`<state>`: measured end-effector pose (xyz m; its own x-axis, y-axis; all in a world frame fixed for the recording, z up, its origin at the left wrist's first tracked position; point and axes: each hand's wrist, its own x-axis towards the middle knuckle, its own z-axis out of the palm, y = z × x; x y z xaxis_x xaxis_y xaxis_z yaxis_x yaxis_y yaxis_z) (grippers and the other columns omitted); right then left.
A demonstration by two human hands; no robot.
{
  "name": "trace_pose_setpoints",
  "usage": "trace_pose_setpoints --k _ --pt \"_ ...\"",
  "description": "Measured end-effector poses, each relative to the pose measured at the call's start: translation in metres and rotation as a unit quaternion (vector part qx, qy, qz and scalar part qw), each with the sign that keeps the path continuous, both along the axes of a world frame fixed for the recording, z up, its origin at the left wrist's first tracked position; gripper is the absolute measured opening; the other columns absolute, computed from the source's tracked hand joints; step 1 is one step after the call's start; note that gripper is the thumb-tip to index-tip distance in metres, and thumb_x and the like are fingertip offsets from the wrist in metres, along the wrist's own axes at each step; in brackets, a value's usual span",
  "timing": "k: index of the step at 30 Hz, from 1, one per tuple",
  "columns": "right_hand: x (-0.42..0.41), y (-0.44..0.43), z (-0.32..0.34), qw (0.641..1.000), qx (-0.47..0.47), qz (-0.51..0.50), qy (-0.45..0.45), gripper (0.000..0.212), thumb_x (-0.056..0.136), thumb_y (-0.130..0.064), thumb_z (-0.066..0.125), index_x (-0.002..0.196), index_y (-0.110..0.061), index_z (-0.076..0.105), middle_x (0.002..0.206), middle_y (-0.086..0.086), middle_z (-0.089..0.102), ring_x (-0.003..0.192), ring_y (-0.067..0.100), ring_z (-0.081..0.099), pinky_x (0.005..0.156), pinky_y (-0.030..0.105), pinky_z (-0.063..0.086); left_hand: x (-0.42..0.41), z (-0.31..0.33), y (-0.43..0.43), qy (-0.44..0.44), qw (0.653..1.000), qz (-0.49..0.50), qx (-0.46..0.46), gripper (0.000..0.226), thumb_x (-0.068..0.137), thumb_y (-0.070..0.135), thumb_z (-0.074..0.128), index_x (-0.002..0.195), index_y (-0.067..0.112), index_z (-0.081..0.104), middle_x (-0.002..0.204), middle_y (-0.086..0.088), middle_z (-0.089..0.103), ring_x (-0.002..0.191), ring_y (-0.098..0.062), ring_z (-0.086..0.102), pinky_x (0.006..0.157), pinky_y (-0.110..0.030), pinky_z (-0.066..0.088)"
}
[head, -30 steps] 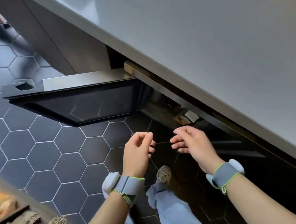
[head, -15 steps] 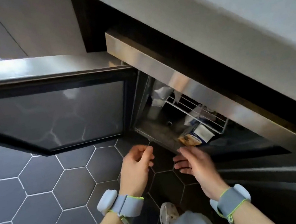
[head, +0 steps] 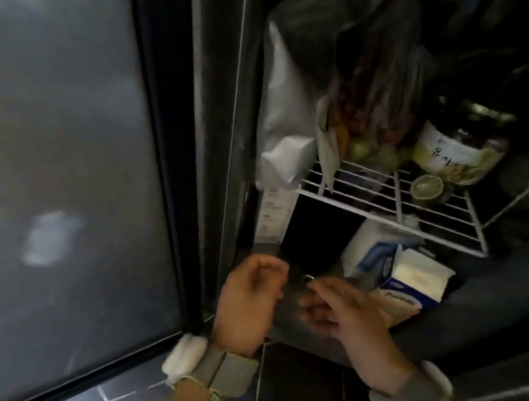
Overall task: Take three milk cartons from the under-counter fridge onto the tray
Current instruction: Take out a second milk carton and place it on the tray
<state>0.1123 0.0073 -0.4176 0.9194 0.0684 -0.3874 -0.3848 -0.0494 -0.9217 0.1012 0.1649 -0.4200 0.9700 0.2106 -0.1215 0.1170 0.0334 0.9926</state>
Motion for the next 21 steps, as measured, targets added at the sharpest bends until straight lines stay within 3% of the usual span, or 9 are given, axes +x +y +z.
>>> trace_pose_setpoints --k 3,5,9,14,18,21 --pt "0.015 -0.002 -0.025 0.999 0.019 -0.008 -0.041 0.017 0.100 -0.018 0.056 0.101 -0.008 0.069 0.084 0.011 0.075 0.071 0.022 0.068 0.068 0.033 0.051 0.024 -0.028 -0.002 -0.029 0.999 -0.026 0.035 0.019 0.091 0.011 0.062 0.080 0.026 0.066 0.073 0.001 0.067 0.064 -0.009 0.061 0.066 -0.022 0.050" --pt "0.022 -0.002 -0.036 0.998 0.022 -0.016 -0.056 0.016 0.101 -0.017 0.055 0.104 -0.007 0.067 0.085 0.011 0.074 0.070 0.021 0.067 0.066 0.031 0.050 0.039 -0.036 -0.004 -0.033 0.998 -0.026 0.041 0.009 0.092 0.014 0.062 0.085 0.018 0.066 0.077 -0.005 0.066 0.067 -0.015 0.060 0.066 -0.026 0.048" --pt "0.028 -0.001 -0.046 0.998 0.014 -0.014 -0.052 0.014 0.102 -0.019 0.055 0.099 -0.013 0.068 0.081 0.004 0.074 0.067 0.016 0.068 0.064 0.027 0.050 0.060 -0.031 -0.005 -0.013 0.999 0.016 -0.026 0.013 0.095 0.015 0.060 0.082 0.018 0.062 0.080 -0.006 0.065 0.064 -0.016 0.057 0.060 -0.026 0.045" --pt "0.037 0.004 -0.056 0.999 -0.018 -0.003 -0.036 0.013 0.101 -0.022 0.058 0.092 -0.020 0.067 0.081 0.000 0.073 0.064 0.013 0.068 0.062 0.026 0.051 0.052 -0.038 -0.003 0.014 0.999 0.025 -0.020 0.004 0.094 0.022 0.063 0.091 0.019 0.064 0.094 -0.012 0.068 0.079 -0.024 0.063 0.076 -0.039 0.055" --pt "0.050 0.012 -0.068 0.998 -0.035 -0.004 -0.050 0.010 0.101 -0.022 0.057 0.094 -0.020 0.063 0.086 0.001 0.070 0.065 0.013 0.066 0.063 0.026 0.050 0.047 -0.039 0.002 0.030 0.999 0.023 0.032 0.024 0.092 0.027 0.065 0.112 0.013 0.065 0.110 -0.015 0.072 0.101 -0.033 0.069 0.095 -0.048 0.055" --pt "0.062 0.022 -0.077 0.997 -0.045 -0.012 -0.057 0.009 0.101 -0.019 0.055 0.094 -0.020 0.061 0.089 0.002 0.067 0.069 0.014 0.064 0.066 0.028 0.049 0.051 -0.034 0.002 0.018 0.999 0.026 0.033 0.034 0.093 0.025 0.064 0.123 0.008 0.060 0.107 -0.010 0.068 0.095 -0.027 0.066 0.084 -0.039 0.056"
